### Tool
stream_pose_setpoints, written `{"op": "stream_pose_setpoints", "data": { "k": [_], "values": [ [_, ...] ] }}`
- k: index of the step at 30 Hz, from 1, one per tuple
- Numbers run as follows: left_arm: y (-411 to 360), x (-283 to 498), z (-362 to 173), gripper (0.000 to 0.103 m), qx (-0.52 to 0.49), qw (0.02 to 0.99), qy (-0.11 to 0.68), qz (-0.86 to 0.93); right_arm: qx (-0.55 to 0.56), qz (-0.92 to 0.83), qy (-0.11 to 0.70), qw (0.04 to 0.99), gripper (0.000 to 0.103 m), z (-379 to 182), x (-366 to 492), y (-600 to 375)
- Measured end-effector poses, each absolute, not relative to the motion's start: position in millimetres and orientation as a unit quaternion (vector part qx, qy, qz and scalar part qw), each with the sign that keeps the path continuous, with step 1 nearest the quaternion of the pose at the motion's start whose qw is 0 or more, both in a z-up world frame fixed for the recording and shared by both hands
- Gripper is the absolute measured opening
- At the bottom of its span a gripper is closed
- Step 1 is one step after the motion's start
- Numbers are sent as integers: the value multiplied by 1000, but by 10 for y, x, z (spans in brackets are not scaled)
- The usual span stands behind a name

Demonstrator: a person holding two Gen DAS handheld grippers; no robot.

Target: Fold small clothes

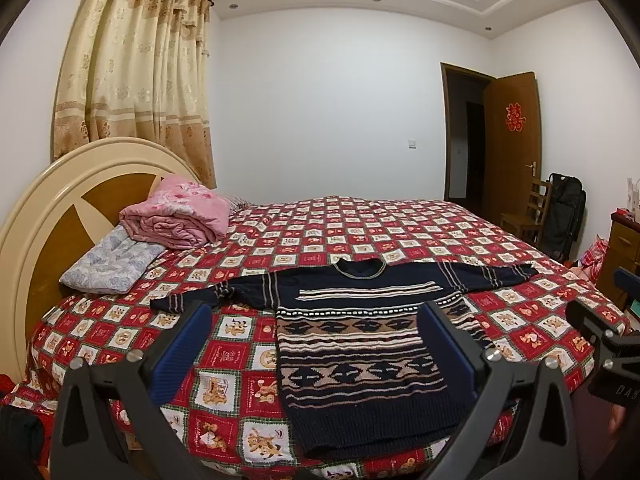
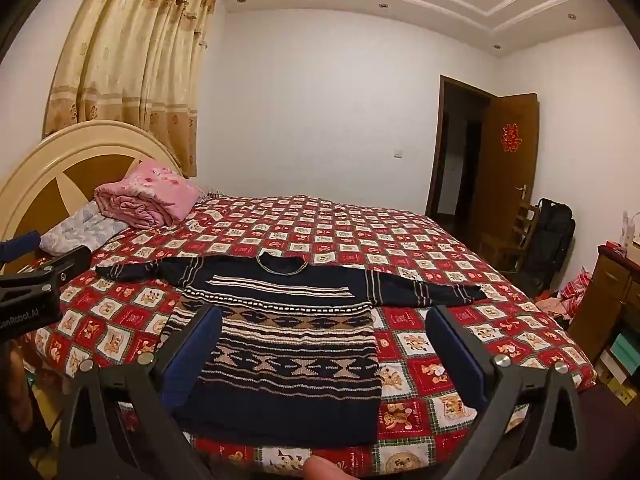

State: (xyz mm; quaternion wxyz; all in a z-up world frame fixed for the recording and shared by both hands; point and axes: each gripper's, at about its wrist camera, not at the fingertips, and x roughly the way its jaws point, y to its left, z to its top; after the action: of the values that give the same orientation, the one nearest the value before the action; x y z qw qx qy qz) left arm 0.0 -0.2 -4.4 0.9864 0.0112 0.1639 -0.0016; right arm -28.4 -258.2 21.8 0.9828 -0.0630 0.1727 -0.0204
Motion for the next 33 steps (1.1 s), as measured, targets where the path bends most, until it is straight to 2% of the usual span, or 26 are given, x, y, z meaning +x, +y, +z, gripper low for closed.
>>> {"op": "stream_pose_setpoints", "data": {
  "k": [33],
  "values": [
    [54, 21, -89, 103, 4, 986, 165, 5, -66, -16, 177, 982, 102, 185, -261, -2567]
  ]
}}
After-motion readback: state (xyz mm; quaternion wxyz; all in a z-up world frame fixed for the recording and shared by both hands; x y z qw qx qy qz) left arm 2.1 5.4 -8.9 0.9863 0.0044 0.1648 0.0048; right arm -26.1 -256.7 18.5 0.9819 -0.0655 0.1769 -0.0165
